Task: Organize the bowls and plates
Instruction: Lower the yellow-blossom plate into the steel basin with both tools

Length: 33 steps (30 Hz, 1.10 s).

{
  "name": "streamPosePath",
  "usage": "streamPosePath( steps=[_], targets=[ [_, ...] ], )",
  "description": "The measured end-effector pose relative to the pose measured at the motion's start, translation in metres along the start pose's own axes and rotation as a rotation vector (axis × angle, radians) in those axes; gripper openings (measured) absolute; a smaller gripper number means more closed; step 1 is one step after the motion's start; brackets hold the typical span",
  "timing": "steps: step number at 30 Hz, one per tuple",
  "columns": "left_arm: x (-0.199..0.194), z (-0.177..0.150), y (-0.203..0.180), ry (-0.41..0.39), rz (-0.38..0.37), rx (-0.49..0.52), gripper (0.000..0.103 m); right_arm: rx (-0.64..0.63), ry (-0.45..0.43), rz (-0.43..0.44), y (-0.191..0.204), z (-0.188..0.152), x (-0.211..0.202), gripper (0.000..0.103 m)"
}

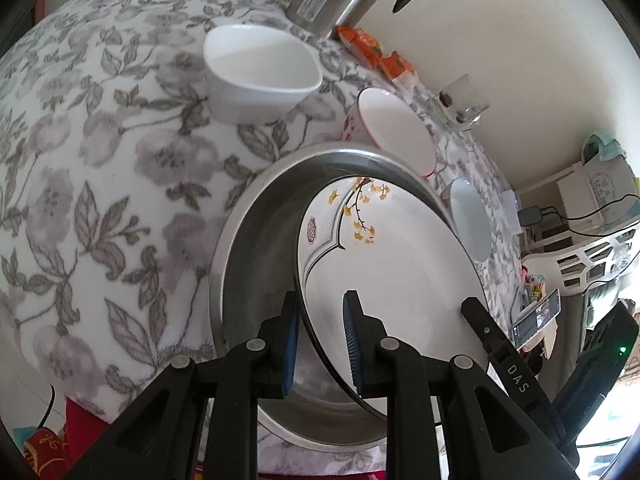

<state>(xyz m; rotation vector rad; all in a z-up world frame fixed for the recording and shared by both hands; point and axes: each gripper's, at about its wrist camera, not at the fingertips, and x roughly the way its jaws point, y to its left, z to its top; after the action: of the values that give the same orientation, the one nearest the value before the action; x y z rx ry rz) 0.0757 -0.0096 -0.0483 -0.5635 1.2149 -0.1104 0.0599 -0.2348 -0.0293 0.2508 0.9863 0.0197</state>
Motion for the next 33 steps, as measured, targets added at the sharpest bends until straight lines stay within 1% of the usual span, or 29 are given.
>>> streamPosePath(
  steps=[10,17,25,31,32,33],
  targets=[
    [0.005,0.0,0.005,0.01,0.038,-0.01,0.022,-0.034,0.032,-0.005,0.007,-0.004,0.007,0.012],
    [0.015,-0.002,0.011,0.057,0.041,-0.046,0.023,-0.027,0.077,-0.009,0.005,-0.007,0.015,0.015],
    [0.018,-0.002,0.014,0.069,0.052,-0.065,0.023,-0.032,0.119,-0.018,0.005,-0.01,0.023,0.015],
    [0.017,-0.002,0.015,0.067,0.051,-0.067,0.023,-0.031,0.124,-0.018,0.005,-0.01,0.023,0.016],
    [0.017,-0.001,0.015,0.068,0.048,-0.07,0.025,-0.03,0.124,-0.018,0.005,-0.01,0.023,0.016],
    [0.018,-0.001,0.016,0.069,0.045,-0.072,0.025,-0.03,0.124,-0.018,0.006,-0.01,0.023,0.016]
  ],
)
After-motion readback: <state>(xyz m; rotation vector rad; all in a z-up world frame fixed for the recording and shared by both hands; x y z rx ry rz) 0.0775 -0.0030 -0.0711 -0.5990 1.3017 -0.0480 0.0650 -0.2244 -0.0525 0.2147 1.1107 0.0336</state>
